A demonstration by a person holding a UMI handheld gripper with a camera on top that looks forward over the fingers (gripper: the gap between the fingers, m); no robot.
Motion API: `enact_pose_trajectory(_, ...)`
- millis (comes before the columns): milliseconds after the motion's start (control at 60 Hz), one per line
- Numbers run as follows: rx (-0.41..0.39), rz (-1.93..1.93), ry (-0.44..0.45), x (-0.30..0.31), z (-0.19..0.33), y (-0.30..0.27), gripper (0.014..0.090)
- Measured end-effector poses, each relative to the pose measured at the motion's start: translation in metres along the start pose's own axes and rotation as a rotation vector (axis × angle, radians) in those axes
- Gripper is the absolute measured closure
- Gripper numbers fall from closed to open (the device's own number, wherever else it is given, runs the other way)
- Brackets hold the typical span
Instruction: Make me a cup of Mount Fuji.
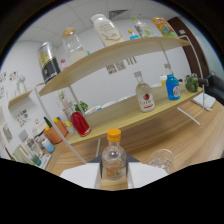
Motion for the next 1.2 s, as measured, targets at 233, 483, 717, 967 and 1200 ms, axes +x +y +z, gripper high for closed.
enact_pose_trajectory(233,0.014,0.615,-0.149,-0.002,0.0,-0.012,0.0692)
enact_pose_trajectory(483,0.028,1.143,-0.283,0.009,0.007,-0.018,0.0696)
enact_pose_trajectory(717,0.047,1.524,-0.38,0.023,0.012,-0.021,0.0693)
enact_pose_trajectory(967,0.029,1.535,-0.381,0.021,0.011,-0.02,0.0695)
enact_pose_trajectory(1200,0.079,0.735,-0.232,-0.021,-0.013,-0.055,0.0693)
